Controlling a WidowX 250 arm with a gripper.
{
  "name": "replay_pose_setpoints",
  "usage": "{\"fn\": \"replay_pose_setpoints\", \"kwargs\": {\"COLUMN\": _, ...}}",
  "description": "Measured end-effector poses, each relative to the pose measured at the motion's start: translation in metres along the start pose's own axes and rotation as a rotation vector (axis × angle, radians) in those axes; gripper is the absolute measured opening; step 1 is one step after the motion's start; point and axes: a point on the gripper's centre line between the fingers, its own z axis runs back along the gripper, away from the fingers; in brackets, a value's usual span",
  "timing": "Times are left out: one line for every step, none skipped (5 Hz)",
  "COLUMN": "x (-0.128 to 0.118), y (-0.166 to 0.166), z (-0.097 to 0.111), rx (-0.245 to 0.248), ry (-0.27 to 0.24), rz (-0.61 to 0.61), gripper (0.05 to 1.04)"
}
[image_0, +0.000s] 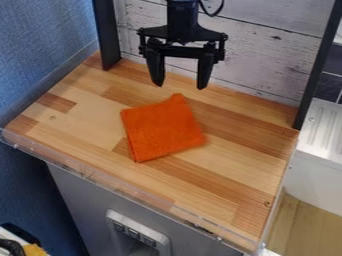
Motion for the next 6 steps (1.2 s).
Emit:
{"fn": "replay_pose_setpoints", "kwargs": {"x": 0.004, "y": 0.004, "z": 0.0, "rx": -0.001, "ry": -0.012, "rz": 0.02, "gripper": 0.681}}
{"fn": "replay_pose_setpoints", "kwargs": {"x": 0.006, "y": 0.006, "z": -0.014, "rx": 0.005, "ry": 0.002, "rz": 0.031, "gripper": 0.379}}
{"fn": "replay_pose_setpoints", "kwargs": {"x": 0.002, "y": 0.008, "z": -0.026, "rx": 0.012, "ry": 0.02, "rz": 0.049, "gripper": 0.162}}
{"fn": "replay_pose_setpoints", "kwargs": {"x": 0.002, "y": 0.007, "z": -0.04, "rx": 0.02, "ry": 0.039, "rz": 0.049, "gripper": 0.067}}
{"fn": "replay_pose_setpoints", "kwargs": {"x": 0.002, "y": 0.008, "z": -0.052, "rx": 0.023, "ry": 0.059, "rz": 0.048, "gripper": 0.06}}
{"fn": "replay_pose_setpoints", "kwargs": {"x": 0.005, "y": 0.011, "z": -0.06, "rx": 0.012, "ry": 0.061, "rz": 0.056, "gripper": 0.06}}
